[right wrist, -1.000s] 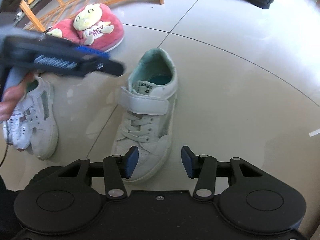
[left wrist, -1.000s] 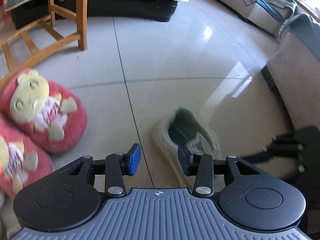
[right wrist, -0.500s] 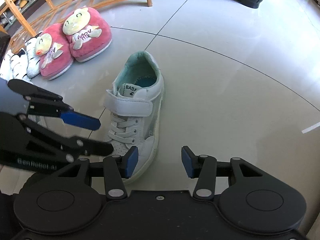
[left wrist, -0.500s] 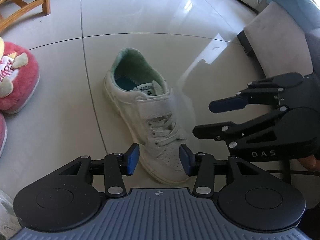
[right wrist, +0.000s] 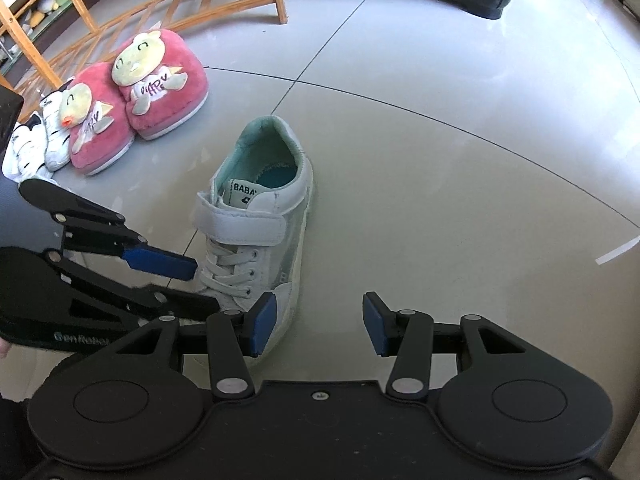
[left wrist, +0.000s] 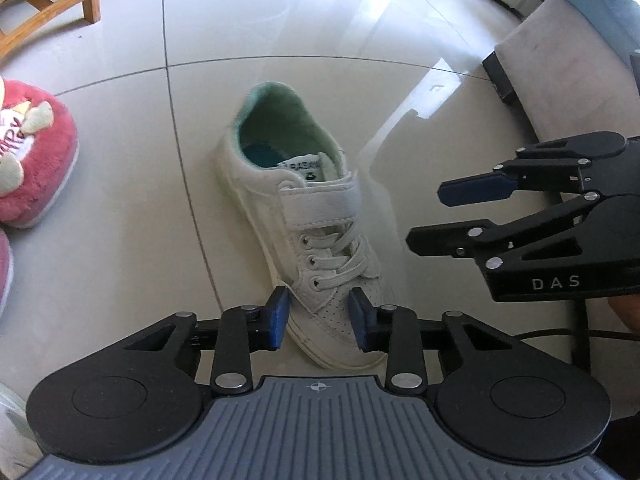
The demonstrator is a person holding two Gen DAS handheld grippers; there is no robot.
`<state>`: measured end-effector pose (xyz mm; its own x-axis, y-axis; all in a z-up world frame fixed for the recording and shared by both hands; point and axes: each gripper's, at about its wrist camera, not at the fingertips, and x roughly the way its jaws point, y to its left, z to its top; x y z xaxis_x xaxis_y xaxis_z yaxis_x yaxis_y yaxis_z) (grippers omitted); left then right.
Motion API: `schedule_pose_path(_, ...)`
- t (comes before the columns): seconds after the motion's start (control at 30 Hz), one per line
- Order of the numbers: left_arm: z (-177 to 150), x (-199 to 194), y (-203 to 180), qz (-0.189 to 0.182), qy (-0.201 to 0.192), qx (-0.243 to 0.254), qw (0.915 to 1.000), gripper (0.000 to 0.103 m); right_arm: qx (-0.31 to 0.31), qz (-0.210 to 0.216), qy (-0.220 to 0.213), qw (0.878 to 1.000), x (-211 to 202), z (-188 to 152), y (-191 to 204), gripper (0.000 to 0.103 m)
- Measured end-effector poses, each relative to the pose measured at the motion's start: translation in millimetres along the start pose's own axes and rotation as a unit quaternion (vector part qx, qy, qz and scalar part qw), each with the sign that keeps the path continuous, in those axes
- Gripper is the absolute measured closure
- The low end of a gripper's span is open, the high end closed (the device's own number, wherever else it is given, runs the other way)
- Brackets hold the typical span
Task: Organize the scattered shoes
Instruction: 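Grasp the sneaker heel collar with the right gripper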
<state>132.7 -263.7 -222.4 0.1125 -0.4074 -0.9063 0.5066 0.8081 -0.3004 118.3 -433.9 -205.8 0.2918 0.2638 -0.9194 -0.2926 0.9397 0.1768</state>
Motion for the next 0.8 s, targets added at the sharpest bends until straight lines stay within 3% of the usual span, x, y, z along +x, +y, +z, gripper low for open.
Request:
schedule_pose_path(0.2, 8.0, -7.3, 7.7, 0.027, -0.008, 0.015, 0.9995, 0.081, -0.001, -0.001, -0.004, 1.000, -0.1, 2.8, 2.2, 0.052)
schedule_pose_path(0.63, 9.1, -14.4, 19.0, 0.048, -0.013, 0.020, 0.9985, 0.079, 0.020, -0.014, -0.024, 0.999, -1.7, 14.7, -7.9, 0.052)
schedule_pose_path(0.8, 11.6, -13.5, 19.8, 0.047, -0.011, 0.011, 0.9988, 0.076, 0.023, -0.017, -0.042, 0.999, -4.2, 28.4, -13.0, 0.056)
